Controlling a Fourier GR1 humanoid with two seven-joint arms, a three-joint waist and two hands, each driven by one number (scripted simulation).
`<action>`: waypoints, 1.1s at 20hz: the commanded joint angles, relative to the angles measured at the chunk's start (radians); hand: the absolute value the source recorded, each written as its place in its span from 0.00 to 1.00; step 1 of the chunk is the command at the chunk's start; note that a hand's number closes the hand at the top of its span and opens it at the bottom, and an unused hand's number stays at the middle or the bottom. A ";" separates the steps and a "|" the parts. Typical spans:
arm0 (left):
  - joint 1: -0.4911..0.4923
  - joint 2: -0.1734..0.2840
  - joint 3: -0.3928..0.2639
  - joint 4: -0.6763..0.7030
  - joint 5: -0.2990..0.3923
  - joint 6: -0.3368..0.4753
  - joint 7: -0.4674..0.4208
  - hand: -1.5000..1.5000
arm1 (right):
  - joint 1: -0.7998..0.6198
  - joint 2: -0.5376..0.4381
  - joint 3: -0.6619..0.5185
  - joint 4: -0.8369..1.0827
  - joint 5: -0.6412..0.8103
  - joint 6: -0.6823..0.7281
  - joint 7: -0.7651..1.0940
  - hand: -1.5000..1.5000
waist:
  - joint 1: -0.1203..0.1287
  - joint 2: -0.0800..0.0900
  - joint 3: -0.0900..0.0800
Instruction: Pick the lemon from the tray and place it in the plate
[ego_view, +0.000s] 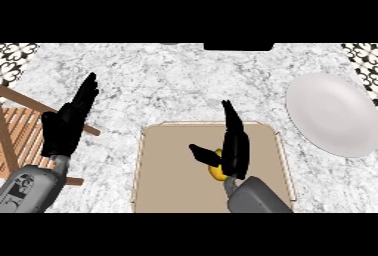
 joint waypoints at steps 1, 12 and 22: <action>-0.004 -0.025 0.012 0.051 0.000 -0.003 -0.029 0.50 | -0.010 0.042 0.101 0.124 0.250 -0.113 0.190 0.00 | -0.020 -0.007 -0.001; 0.031 -0.034 0.018 0.045 -0.009 0.002 -0.037 0.50 | -0.148 0.044 0.087 -0.089 0.542 0.486 0.767 0.00 | -0.034 -0.026 -0.001; 0.005 -0.065 0.018 0.065 -0.019 -0.003 -0.036 0.50 | -0.127 0.043 0.100 -0.294 0.422 0.842 1.047 0.00 | -0.030 -0.013 0.003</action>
